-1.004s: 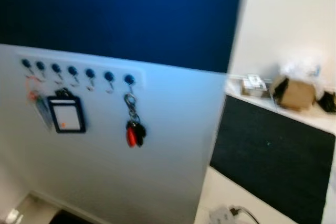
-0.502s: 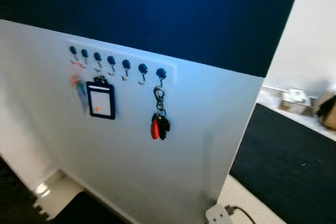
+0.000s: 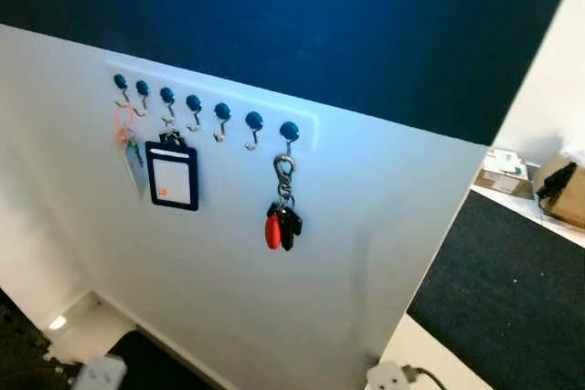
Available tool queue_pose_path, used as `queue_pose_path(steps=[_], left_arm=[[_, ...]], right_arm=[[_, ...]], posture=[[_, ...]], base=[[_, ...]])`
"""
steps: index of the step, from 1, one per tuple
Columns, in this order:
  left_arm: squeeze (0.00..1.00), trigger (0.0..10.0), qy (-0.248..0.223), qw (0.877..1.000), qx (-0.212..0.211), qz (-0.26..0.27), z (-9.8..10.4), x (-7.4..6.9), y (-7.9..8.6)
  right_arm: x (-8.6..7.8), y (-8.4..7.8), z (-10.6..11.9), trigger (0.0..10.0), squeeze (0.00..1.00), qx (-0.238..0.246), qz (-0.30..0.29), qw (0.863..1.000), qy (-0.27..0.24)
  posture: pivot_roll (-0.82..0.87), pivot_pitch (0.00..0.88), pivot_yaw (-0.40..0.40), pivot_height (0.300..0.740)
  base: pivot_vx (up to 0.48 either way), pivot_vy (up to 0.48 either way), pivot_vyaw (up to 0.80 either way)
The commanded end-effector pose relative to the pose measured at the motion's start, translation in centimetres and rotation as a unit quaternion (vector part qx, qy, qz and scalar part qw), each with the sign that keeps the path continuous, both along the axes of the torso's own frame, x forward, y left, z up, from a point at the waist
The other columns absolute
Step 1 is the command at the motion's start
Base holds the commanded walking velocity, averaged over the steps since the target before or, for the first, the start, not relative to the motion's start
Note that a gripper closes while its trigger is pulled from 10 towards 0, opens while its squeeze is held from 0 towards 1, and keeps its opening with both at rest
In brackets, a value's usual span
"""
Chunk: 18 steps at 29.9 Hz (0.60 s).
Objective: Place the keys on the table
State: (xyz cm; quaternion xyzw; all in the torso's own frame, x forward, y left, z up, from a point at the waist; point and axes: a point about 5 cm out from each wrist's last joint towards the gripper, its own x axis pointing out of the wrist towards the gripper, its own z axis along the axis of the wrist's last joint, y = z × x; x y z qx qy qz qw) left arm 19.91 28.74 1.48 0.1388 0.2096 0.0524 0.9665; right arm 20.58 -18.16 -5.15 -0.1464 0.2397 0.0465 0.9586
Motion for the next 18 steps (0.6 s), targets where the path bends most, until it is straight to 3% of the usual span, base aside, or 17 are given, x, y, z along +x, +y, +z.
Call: queue_pose_path(steps=[1,6,8,9,10,11,15,16,17,18], left_arm=[[0.00,10.0,-0.026,1.000,0.005,0.012,1.7,0.3,0.8],[0.00,10.0,-0.081,0.997,0.007,0.013,4.7,1.1,0.9],[0.00,10.0,-0.086,0.996,0.007,0.013,5.0,1.1,0.8],[0.00,10.0,-0.109,0.994,0.002,0.014,6.3,1.3,0.5],[0.00,10.0,-0.109,0.994,0.002,0.014,6.3,1.3,0.5],[0.00,10.0,-0.140,0.990,-0.005,0.009,8.0,1.4,-0.2],[0.00,10.0,-0.171,0.985,-0.004,0.006,9.9,1.4,-0.9],[0.00,10.0,-0.197,0.980,-0.009,0.008,11.4,1.6,-1.3],[0.00,10.0,-0.242,0.970,-0.025,0.004,14.2,1.9,-2.0],[0.00,10.0,-0.260,0.965,-0.033,-0.001,15.4,2.0,-2.3]], right_arm=[[-1.7,-1.3,-0.9,10.0,0.00,0.003,-0.055,0.998,0.022],[-3.1,-2.7,-1.2,10.0,0.00,-0.005,-0.117,0.993,0.019],[-3.2,-2.9,-1.2,10.0,0.00,-0.004,-0.127,0.992,0.020],[-3.7,-4.2,-1.3,10.0,0.00,-0.003,-0.185,0.982,0.025],[-3.7,-4.2,-1.3,10.0,0.00,-0.003,-0.185,0.982,0.025],[-4.2,-5.1,-1.4,10.0,0.00,0.003,-0.221,0.975,0.032],[-4.5,-5.3,-1.5,10.0,0.00,0.004,-0.223,0.974,0.037],[-4.6,-5.4,-1.6,10.0,0.00,0.009,-0.225,0.973,0.043],[-4.6,-5.5,-1.6,10.0,0.00,0.007,-0.217,0.975,0.050],[-4.5,-5.5,-1.6,10.0,0.00,0.003,-0.209,0.976,0.051]], posture=[[0.17,0.131,-0.001,0.740],[0.17,0.134,-0.003,0.740],[0.17,0.134,-0.003,0.740],[0.17,0.133,-0.004,0.740],[0.17,0.133,-0.004,0.740],[0.17,0.133,-0.006,0.740],[0.17,0.133,-0.011,0.740],[0.17,0.129,-0.017,0.740],[0.18,0.127,-0.025,0.740],[0.18,0.127,-0.025,0.740]], base=[[0.000,0.000,0.00],[0.000,0.000,0.00],[0.000,0.000,0.00],[0.000,0.000,0.00],[0.000,0.000,0.00],[0.000,0.000,0.00],[0.000,0.000,0.00],[0.000,0.000,0.00],[0.000,0.000,0.00],[0.000,0.000,0.00]])
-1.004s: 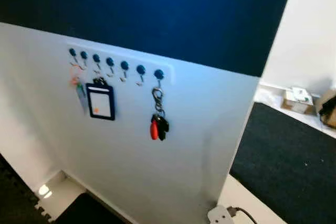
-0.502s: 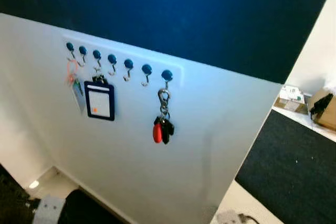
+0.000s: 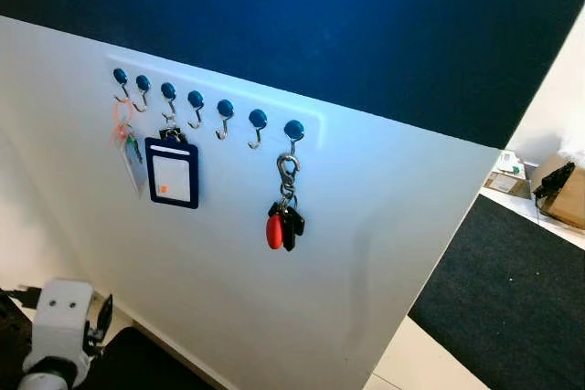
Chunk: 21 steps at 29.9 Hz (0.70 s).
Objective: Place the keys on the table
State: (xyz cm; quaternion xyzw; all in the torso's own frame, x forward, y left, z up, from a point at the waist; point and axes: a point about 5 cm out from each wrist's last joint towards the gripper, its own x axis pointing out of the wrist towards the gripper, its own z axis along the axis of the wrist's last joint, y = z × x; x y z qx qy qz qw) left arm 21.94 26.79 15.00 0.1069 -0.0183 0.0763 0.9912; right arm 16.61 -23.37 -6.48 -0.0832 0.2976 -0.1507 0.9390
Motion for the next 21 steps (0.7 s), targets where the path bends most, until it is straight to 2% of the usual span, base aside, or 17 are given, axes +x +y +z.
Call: queue_pose_path(steps=[1,4,5,6,7,9,11,12,14,15,16,17,18,20,21], left_arm=[[0.00,10.0,-0.052,0.998,-0.017,-0.018,3.3,0.2,-0.7],[0.00,10.0,-0.095,0.992,-0.022,-0.078,6.7,0.3,-2.0],[0.00,10.0,-0.110,0.987,-0.015,-0.114,8.1,0.2,-2.8],[0.00,10.0,-0.110,0.987,-0.015,-0.114,8.1,0.2,-2.8],[0.00,10.0,-0.128,0.978,-0.004,-0.163,10.0,-0.1,-4.2],[0.00,10.0,-0.128,0.978,-0.004,-0.163,10.0,-0.1,-4.2],[0.00,10.0,-0.141,0.970,0.007,-0.198,11.4,-0.3,-5.5],[0.00,10.0,-0.141,0.970,0.007,-0.198,11.4,-0.3,-5.5],[0.00,10.0,-0.126,0.958,0.033,-0.254,12.0,-0.4,-8.0],[0.00,10.0,-0.109,0.949,0.027,-0.296,12.1,-0.2,-10.0],[0.00,10.0,-0.109,0.949,0.027,-0.296,12.1,-0.2,-10.0],[0.00,10.0,-0.113,0.939,-0.025,-0.323,12.4,0.0,-11.3],[0.00,10.0,-0.113,0.939,-0.025,-0.323,12.4,0.0,-11.3],[0.00,10.0,-0.118,0.927,-0.079,-0.348,12.9,0.1,-12.3],[0.00,10.0,-0.110,0.916,-0.096,-0.375,13.0,0.2,-13.4]], right_arm=[[-0.4,-0.2,-0.3,10.0,0.00,-0.003,0.009,1.000,0.018],[0.2,0.1,-0.1,10.0,0.00,-0.001,0.018,1.000,0.014],[0.6,0.2,0.0,10.0,0.00,-0.001,0.021,1.000,0.011],[0.6,0.2,0.0,10.0,0.00,-0.001,0.021,1.000,0.011],[1.2,0.3,0.3,10.0,0.00,-0.002,0.026,1.000,0.006],[1.2,0.3,0.3,10.0,0.00,-0.002,0.026,1.000,0.006],[1.7,0.4,0.5,10.0,0.00,-0.002,0.029,1.000,0.002],[1.7,0.4,0.5,10.0,0.00,-0.002,0.029,1.000,0.002],[2.3,0.4,0.8,10.0,0.00,-0.002,0.034,0.999,-0.003],[2.8,0.4,1.0,10.0,0.00,-0.004,0.038,0.999,-0.006],[2.8,0.4,1.0,10.0,0.00,-0.004,0.038,0.999,-0.006],[3.0,0.4,1.1,10.0,0.00,-0.008,0.042,0.999,-0.009],[3.0,0.4,1.1,10.0,0.00,-0.008,0.042,0.999,-0.009],[3.2,0.4,1.3,10.0,0.00,-0.012,0.046,0.999,-0.012],[3.4,0.3,1.3,10.0,0.00,-0.011,0.042,0.999,-0.014]], posture=[[0.18,0.127,-0.030,0.740],[0.19,0.125,-0.041,0.740],[0.20,0.124,-0.044,0.740],[0.20,0.124,-0.044,0.740],[0.20,0.123,-0.049,0.740],[0.20,0.123,-0.049,0.740],[0.20,0.121,-0.052,0.740],[0.20,0.121,-0.052,0.740],[0.21,0.120,-0.053,0.740],[0.21,0.119,-0.053,0.740],[0.21,0.119,-0.053,0.740],[0.21,0.120,-0.048,0.740],[0.21,0.120,-0.048,0.740],[0.21,0.120,-0.048,0.740],[0.20,0.115,-0.042,0.740]], base=[[0.000,0.000,0.00],[0.000,0.000,0.00],[0.000,0.000,0.00],[0.000,0.000,0.00],[0.000,0.000,0.00],[0.000,0.000,0.00],[0.000,0.000,0.00],[0.000,0.000,0.00],[0.000,0.000,0.00],[0.000,0.000,0.00],[0.000,0.000,0.00],[0.000,0.000,0.00],[0.000,0.000,0.00],[0.000,0.000,0.00],[0.000,0.000,0.00]])
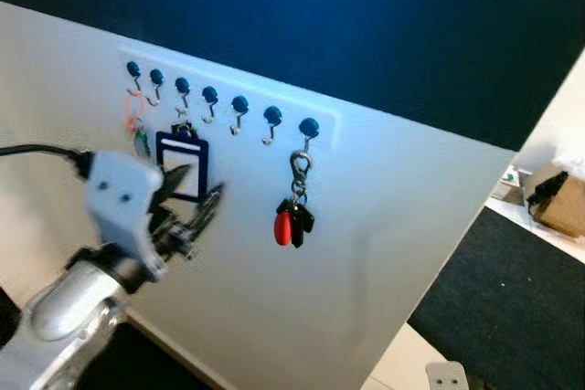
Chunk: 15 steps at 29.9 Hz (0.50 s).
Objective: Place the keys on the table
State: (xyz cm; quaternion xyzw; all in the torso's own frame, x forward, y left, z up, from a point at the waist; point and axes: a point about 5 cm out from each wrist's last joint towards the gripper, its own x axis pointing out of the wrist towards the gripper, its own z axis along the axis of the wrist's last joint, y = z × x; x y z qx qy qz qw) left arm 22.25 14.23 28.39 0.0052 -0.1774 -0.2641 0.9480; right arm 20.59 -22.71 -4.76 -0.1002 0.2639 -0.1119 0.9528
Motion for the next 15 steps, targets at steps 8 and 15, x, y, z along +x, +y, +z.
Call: queue_pose_path(steps=[8,15], left_arm=[[0.00,10.0,0.005,0.998,0.002,-0.066,0.9,0.9,-3.4],[0.00,10.0,0.018,0.998,0.022,-0.060,0.9,1.1,-3.5]], right_arm=[[-1.0,-0.4,-0.5,10.0,0.00,-0.002,-0.017,1.000,0.014],[-1.3,-0.3,-0.7,10.0,0.00,-0.003,-0.019,1.000,0.016]], posture=[[0.18,0.110,-0.018,0.740],[0.18,0.111,-0.014,0.740]], base=[[0.000,0.000,0.00],[0.000,0.000,0.00]])
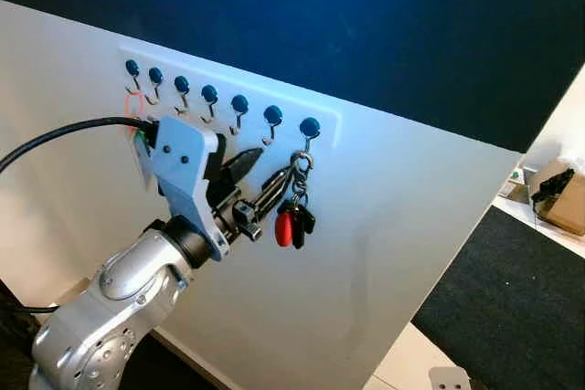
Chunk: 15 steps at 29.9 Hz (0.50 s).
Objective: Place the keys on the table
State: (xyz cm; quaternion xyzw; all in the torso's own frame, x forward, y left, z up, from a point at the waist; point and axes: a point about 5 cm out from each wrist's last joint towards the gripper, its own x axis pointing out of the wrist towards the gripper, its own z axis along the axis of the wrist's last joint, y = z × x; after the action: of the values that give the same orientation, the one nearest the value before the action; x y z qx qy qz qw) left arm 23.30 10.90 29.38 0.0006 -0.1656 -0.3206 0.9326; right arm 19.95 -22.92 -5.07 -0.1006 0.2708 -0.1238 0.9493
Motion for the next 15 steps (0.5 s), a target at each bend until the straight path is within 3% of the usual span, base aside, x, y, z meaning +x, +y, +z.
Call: queue_pose_path(steps=[1,6,11,15], left_arm=[[0.00,10.0,0.007,1.000,0.013,-0.002,-0.1,0.0,-0.2],[0.00,10.0,0.016,0.999,0.029,-0.001,-0.5,0.2,-0.7],[0.00,10.0,0.034,0.998,-0.002,-0.047,-0.5,-0.2,-1.7],[0.00,10.0,0.037,0.998,-0.016,-0.054,-0.5,-0.4,-1.8]], right_arm=[[-0.6,-0.1,-0.4,10.0,0.00,0.001,-0.007,1.000,0.010],[-0.5,0.0,-0.3,10.0,0.00,0.001,-0.006,1.000,0.009],[-0.5,0.0,-0.3,10.0,0.00,0.001,-0.004,1.000,0.008],[-0.5,0.0,-0.3,10.0,0.00,0.000,-0.005,1.000,0.008]], posture=[[0.18,0.111,-0.014,0.740],[0.18,0.113,-0.013,0.740],[0.18,0.116,-0.016,0.740],[0.18,0.117,-0.014,0.740]], base=[[0.000,0.000,0.00],[0.000,0.000,0.00],[0.000,0.000,0.00],[0.000,0.000,0.00]])
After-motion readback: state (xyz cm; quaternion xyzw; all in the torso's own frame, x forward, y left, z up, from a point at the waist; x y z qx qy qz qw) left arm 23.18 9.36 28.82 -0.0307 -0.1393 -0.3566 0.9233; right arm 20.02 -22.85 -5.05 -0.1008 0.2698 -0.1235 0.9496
